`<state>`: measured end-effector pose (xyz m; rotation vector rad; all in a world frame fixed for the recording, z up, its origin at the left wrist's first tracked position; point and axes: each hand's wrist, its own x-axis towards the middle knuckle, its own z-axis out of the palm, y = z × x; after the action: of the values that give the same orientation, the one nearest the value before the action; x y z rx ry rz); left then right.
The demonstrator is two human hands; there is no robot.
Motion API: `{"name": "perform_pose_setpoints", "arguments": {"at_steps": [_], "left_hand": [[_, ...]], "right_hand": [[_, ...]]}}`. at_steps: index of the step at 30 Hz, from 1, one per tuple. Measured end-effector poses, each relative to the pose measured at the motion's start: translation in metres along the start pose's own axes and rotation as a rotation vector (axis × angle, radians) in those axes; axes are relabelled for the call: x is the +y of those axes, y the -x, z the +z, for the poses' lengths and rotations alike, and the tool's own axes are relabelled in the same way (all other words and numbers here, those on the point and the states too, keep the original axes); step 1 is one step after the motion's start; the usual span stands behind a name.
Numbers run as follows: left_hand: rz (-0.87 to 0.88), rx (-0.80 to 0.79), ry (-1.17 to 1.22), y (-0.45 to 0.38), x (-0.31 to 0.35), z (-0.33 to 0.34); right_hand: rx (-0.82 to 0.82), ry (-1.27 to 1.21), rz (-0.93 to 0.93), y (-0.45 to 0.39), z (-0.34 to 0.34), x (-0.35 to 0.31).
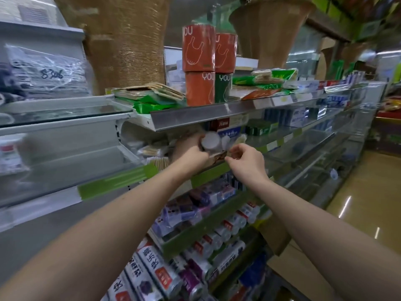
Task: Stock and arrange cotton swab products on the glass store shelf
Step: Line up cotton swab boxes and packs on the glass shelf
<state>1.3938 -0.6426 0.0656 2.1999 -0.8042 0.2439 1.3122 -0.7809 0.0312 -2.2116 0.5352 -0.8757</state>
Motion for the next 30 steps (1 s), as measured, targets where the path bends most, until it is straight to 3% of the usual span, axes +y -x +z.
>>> {"name": "perform_pose_setpoints", "arguments": {"at_steps": [3,9,12,16,21,26,30], "left_hand": [[0.036,0.079,-0.124,-0.021,0.000,0.010],[0.072,0.027,-0.051,-0.056,0.009,0.035],[0.046,-0.017,-0.162,-0.074,0.019,0.051],[-0.017,0.005,-0.387,-0.094,0.024,0.069],[-0.108,0.043,-0.415,-0.101,0.028,0.073],[-0.102,0.113,-0.366,-0.101,0.027,0.071],[-0.098,0.197,-0.327,-0.097,0.029,0.069]], "right_hand": [[-0.018,0.013,-0.031,-0.026,0.001,0.009],[-0.012,0.147,-0.100,-0.091,-0.004,0.030],[-0.062,0.275,-0.084,-0.118,-0.006,0.043],[-0.235,0.239,-0.099,-0.150,0.000,0.060],[-0.404,0.211,-0.216,-0.170,-0.001,0.066],[-0.444,0.104,-0.285,-0.187,-0.003,0.073],[-0.445,-0.155,-0.270,-0.200,0.002,0.073]]}}
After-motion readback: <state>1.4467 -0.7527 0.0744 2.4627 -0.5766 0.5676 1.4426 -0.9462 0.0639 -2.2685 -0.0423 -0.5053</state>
